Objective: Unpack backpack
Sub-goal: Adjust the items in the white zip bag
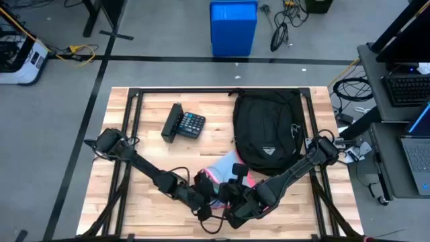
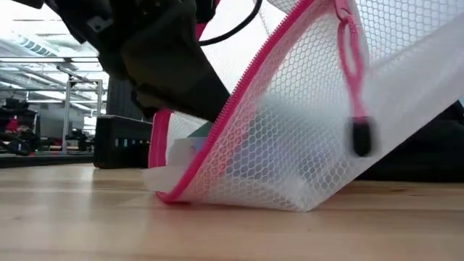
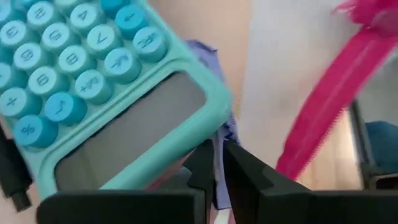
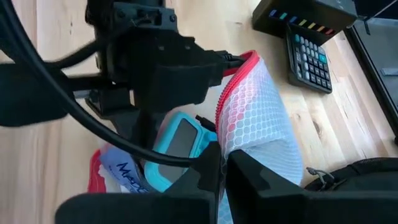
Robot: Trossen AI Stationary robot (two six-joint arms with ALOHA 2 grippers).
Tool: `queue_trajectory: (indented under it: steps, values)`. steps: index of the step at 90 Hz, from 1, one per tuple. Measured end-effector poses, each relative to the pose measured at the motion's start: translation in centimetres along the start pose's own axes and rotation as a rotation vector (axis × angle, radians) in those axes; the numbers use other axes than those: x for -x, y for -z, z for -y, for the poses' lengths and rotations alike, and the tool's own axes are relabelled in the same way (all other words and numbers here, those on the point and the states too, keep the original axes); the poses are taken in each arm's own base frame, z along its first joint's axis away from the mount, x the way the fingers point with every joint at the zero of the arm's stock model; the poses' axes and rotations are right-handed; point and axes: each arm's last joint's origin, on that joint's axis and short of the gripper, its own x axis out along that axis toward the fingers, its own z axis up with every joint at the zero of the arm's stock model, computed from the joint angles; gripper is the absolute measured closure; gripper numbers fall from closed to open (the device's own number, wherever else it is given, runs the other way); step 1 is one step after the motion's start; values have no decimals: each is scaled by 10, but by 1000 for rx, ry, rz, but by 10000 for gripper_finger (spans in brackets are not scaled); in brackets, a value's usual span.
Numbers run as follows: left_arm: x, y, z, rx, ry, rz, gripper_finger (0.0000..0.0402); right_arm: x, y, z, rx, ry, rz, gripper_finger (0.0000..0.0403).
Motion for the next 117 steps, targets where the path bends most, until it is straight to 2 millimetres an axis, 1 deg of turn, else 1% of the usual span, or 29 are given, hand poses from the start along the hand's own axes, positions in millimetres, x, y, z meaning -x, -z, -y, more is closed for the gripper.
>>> queue_trajectory:
  steps: [15,38,48,60,70,86,103,117]
  values:
    - [6,-2,4,-2,42,-20,378,0,0,0,-1,0,0,403]
    - [29,-5,10,-21,52,-61,378,0,0,0,-8,2,-1,403]
    - [41,-2,15,-47,55,-92,378,0,0,0,-8,3,-2,403]
    - [50,5,24,-75,73,-113,378,0,1,0,-5,1,-7,403]
    - [53,9,29,-86,80,-104,378,-4,5,-1,3,-9,-27,403]
    - [56,14,34,-65,50,-75,378,-18,16,-2,29,10,-66,403]
    - [60,21,37,-11,15,-73,378,-20,13,-2,11,-12,-58,403]
    - [52,37,37,56,-13,-112,378,-21,11,-3,20,-24,-43,403]
